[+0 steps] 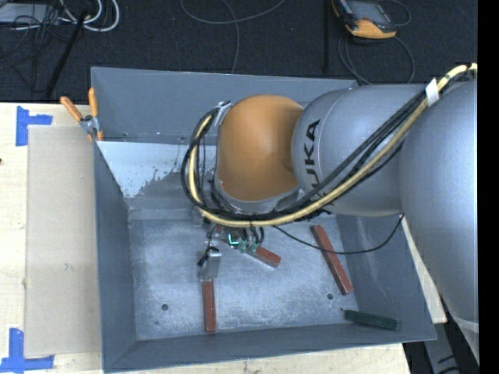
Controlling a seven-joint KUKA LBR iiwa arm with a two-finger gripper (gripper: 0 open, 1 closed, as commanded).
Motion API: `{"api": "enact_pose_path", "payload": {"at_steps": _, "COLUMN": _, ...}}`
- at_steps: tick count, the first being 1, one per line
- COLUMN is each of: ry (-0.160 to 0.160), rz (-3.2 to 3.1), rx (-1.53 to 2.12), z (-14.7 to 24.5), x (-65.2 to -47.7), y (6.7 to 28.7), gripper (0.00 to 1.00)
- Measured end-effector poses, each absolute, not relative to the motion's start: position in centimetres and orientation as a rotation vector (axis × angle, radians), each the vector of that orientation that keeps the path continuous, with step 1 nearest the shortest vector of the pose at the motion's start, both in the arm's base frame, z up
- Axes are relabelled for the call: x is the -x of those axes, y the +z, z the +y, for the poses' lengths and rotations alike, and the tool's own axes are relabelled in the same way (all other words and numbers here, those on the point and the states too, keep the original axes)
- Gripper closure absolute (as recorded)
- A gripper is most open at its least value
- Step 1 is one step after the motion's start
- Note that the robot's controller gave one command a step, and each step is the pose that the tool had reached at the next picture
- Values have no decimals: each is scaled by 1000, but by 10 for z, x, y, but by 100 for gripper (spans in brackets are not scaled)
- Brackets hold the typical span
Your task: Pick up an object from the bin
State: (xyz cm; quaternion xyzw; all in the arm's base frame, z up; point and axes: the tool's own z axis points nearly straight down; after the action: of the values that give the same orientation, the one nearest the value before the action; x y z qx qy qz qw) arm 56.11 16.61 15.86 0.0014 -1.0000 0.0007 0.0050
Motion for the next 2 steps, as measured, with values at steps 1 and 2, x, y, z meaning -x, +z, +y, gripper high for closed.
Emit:
{"api": "enact_pose_path", "payload": {"at_steps": 1, "ry": 4, "rz": -3122, "rx": -312, "z": 102, "x": -571, "y": 132, "gripper": 0}}
{"api": "enact_pose_path", "payload": {"at_steps": 2, "ry": -3, "rz": -2976, "rx": -990, "z": 130, "x": -580, "y": 68, "gripper": 0}}
